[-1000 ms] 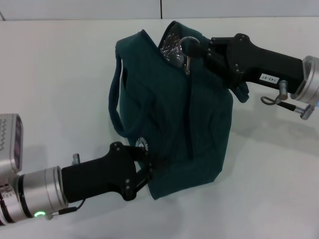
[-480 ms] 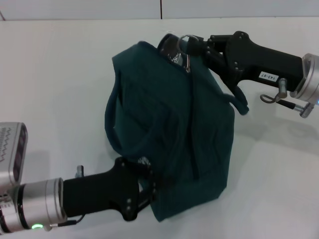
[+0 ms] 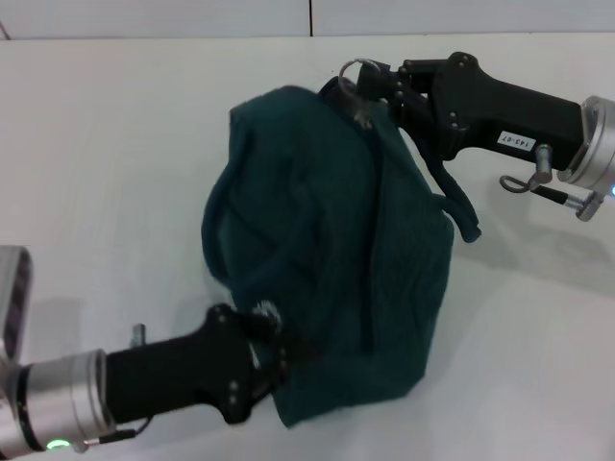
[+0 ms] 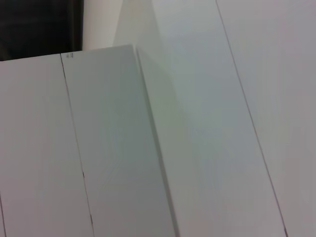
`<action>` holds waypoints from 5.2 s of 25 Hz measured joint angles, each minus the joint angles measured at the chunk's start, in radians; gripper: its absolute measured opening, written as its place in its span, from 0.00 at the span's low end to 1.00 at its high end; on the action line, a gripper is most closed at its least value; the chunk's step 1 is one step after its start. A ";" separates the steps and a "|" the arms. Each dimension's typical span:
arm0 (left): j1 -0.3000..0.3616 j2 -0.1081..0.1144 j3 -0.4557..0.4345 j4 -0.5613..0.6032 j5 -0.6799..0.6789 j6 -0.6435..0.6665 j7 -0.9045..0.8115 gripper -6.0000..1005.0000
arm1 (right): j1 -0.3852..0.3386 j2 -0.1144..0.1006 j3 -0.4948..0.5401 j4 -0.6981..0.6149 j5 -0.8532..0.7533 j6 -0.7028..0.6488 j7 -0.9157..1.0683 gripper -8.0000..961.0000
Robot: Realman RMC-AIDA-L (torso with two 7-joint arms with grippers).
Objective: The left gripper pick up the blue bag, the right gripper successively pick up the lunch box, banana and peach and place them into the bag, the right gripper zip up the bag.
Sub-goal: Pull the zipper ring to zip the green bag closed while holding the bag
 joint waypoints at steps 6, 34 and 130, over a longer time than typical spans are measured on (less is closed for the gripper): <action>0.057 -0.005 -0.173 -0.003 -0.012 -0.005 -0.002 0.07 | -0.026 0.004 0.000 -0.040 0.000 -0.009 0.010 0.04; 0.067 -0.002 -0.214 0.959 0.050 0.048 -0.949 0.69 | 0.004 0.003 0.000 -0.046 -0.001 0.039 0.036 0.04; -0.133 0.002 -0.065 1.176 0.377 0.034 -1.537 0.06 | -0.167 -0.001 0.117 -0.110 0.047 0.001 0.122 0.06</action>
